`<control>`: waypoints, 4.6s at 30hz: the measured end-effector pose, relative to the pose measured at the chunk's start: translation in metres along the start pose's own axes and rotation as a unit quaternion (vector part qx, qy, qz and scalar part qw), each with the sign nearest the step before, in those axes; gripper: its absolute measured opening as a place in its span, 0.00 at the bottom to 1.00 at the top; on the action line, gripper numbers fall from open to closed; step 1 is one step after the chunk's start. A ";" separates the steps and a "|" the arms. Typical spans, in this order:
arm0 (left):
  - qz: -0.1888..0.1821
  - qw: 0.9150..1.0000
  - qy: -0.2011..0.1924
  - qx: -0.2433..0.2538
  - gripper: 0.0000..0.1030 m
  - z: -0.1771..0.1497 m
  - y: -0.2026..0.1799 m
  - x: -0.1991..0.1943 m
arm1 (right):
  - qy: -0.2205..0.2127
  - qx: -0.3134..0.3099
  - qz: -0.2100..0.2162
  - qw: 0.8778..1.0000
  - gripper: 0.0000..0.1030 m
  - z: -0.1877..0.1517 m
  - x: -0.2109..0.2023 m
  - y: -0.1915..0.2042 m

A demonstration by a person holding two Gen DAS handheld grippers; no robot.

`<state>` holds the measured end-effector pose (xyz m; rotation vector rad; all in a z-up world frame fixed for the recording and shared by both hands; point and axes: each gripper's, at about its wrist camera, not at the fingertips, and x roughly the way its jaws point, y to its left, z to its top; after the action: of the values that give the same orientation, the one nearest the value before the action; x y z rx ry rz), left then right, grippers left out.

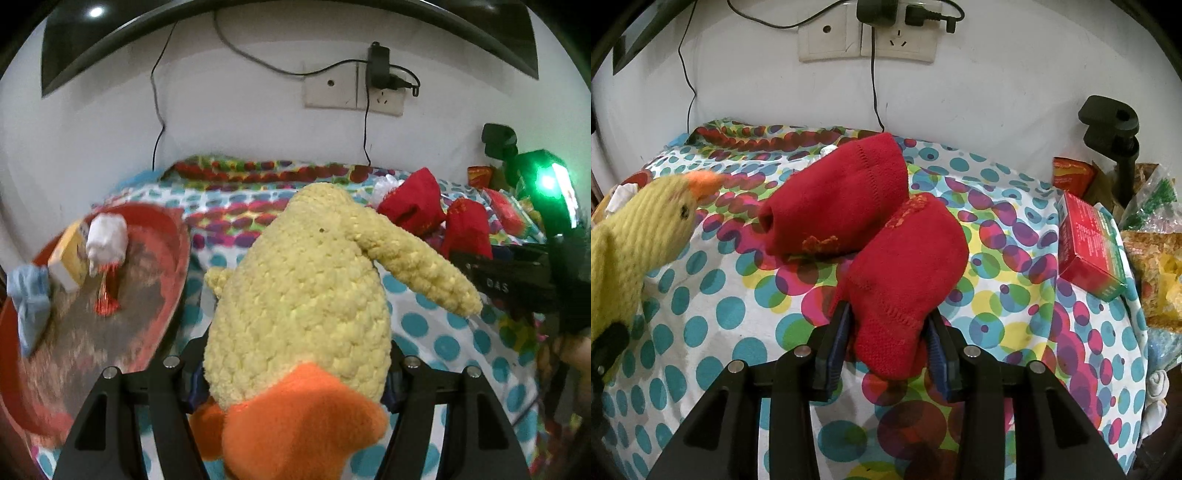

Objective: Organize objects
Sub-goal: 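Carry the yellow duck toward the red tray with the left tool, then lower the yellow duck into the red tray and open the left tool, then withdraw the left tool from the tray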

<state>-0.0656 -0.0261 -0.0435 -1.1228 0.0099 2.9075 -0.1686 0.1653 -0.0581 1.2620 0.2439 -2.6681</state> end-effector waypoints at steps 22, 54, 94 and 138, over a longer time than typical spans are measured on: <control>0.090 0.995 -0.035 -0.027 0.68 0.008 0.111 -0.108 | -0.001 -0.006 -0.007 1.000 0.37 0.001 -0.001 0.002; 0.179 0.977 0.029 -0.108 0.70 0.033 0.225 -0.041 | 0.000 -0.006 -0.006 1.000 0.37 0.001 -0.001 0.002; 0.117 0.989 0.063 -0.063 0.92 0.026 0.199 -0.035 | 0.001 -0.005 -0.006 1.000 0.41 0.001 0.001 -0.001; 0.135 0.990 -0.010 -0.024 0.92 -0.045 0.157 -0.133 | -0.038 -0.005 0.009 0.999 0.30 -0.003 -0.028 0.001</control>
<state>0.0590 -0.1864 0.0118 -1.1860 0.1017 3.1707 -0.1491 0.1678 -0.0382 1.1524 0.2339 -2.6884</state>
